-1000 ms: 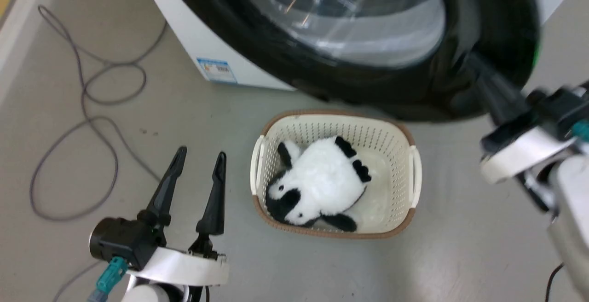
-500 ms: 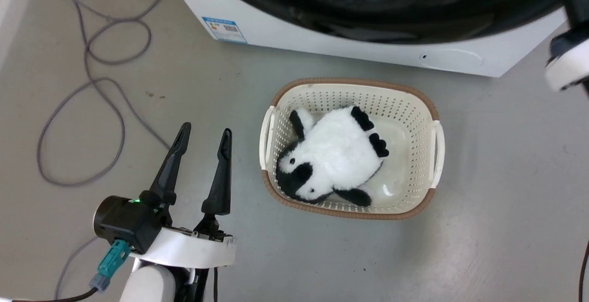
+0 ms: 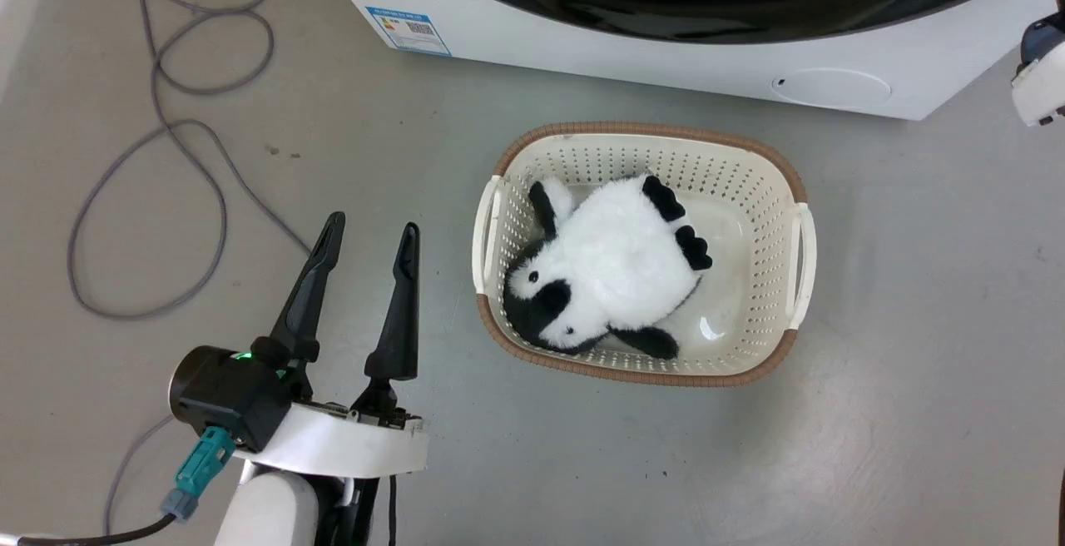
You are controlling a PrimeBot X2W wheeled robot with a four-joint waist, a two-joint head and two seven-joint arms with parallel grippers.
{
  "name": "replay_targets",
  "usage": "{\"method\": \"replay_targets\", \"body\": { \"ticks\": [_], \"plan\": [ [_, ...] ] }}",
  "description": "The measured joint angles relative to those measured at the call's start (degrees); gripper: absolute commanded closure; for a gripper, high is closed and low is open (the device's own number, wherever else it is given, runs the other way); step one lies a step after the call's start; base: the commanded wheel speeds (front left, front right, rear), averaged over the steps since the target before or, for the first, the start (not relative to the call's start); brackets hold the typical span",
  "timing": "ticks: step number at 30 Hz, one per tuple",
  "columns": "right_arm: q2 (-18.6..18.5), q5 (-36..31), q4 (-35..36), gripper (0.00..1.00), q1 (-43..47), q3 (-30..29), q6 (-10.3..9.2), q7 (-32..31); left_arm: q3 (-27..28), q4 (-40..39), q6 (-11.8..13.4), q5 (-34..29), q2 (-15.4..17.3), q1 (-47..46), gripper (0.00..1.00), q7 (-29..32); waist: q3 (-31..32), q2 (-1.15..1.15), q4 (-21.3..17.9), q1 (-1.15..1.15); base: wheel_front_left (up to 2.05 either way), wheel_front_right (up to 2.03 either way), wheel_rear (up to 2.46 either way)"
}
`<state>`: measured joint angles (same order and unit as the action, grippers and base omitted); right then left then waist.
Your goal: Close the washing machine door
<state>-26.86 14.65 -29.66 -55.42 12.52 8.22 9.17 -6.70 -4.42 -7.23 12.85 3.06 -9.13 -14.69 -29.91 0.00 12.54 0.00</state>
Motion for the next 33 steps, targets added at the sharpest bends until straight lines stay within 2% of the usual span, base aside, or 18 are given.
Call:
{"method": "replay_targets", "body": {
  "ticks": [6,10,17,20,28,33],
  "plan": [
    [1.24,-0.26,-1.33,1.0,-0.3,-0.14,0.22,1.34,0.18,0.34,0.0,-0.05,-0.04,-0.42,0.0,0.0,0.28,0.0,-0.5,0.0,0.0,0.0,0.0],
    [1.72,0.01,-1.32,1.0,1.13,-0.51,-0.37,3.36,0.65,1.08,0.01,-0.03,-0.05,-0.26,0.0,0.0,2.61,0.0,-1.12,0.0,0.0,0.0,0.0],
    [5.15,1.43,3.02,1.0,11.27,-2.22,-0.68,4.85,1.99,3.07,0.0,0.92,-0.09,1.96,0.0,0.0,9.16,0.0,-2.86,0.0,0.0,0.0,0.0],
    [6.66,0.37,6.21,1.0,16.62,-5.34,-0.68,5.17,2.32,4.13,0.0,1.12,-0.09,3.2,0.0,0.0,12.25,0.0,-3.81,-0.01,0.0,0.0,0.0],
    [14.77,-3.15,16.59,1.0,33.51,-13.93,-0.68,5.39,3.91,6.0,0.0,1.34,-0.19,6.71,0.0,0.0,19.58,0.0,-6.37,-0.01,0.0,0.0,0.0],
    [19.63,-3.05,20.45,1.0,42.73,-15.35,-0.68,5.57,5.32,6.79,0.0,1.46,-0.19,8.87,0.0,0.0,23.17,0.0,-7.78,-0.01,0.0,0.0,0.0]
  ]
}}
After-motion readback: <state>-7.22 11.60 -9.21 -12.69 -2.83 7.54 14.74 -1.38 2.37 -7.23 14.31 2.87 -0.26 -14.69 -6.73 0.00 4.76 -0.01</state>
